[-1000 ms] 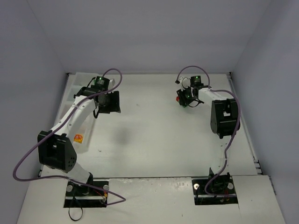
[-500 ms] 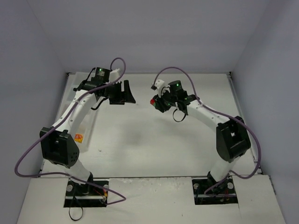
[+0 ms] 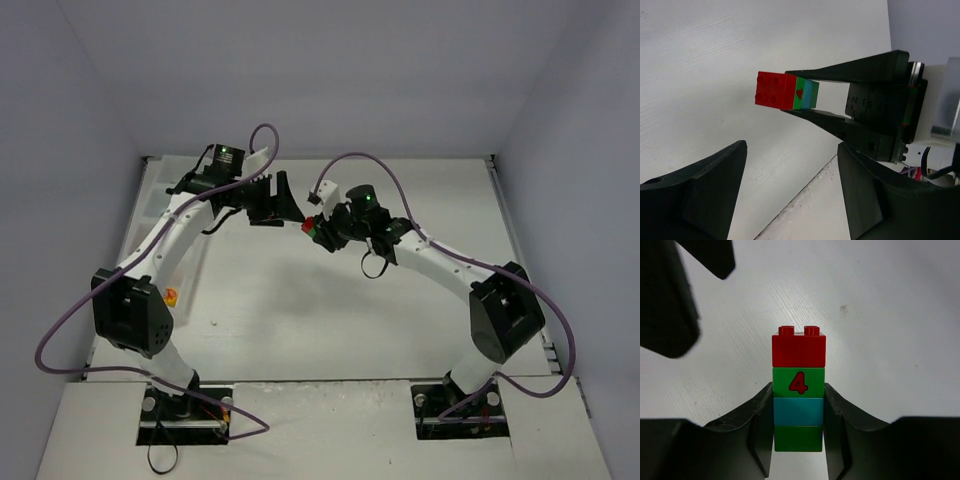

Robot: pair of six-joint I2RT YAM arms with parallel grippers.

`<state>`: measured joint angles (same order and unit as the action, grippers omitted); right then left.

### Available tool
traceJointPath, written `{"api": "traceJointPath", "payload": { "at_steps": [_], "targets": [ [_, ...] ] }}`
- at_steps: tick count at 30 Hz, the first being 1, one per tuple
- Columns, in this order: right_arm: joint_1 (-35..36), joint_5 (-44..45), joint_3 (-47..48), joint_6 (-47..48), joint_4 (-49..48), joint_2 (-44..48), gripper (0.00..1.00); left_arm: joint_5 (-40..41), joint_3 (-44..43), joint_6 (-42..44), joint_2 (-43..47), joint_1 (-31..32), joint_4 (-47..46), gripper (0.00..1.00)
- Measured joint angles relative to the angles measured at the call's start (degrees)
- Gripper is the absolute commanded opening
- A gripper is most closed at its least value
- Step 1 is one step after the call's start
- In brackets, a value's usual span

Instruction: Sort the legos into containers by color

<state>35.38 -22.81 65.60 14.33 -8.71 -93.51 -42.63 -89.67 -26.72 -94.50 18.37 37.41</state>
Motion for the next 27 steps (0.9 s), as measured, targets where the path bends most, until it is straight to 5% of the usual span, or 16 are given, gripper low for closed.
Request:
{"api": "traceJointPath", "payload": {
  "at_steps": [8, 27],
  "targets": [
    [1.8, -0.8, -0.3, -0.5, -1.2, 0.3, 0.0, -1.5, 1.4, -1.8, -2.8, 0.1, -2.6, 0.66],
    [1.9, -1.7, -0.9, -0.9, -1.4, 3.6, 0.0, -7.5, 1.8, -4.6, -4.2, 0.1, -7.1, 0.48]
  ]
}}
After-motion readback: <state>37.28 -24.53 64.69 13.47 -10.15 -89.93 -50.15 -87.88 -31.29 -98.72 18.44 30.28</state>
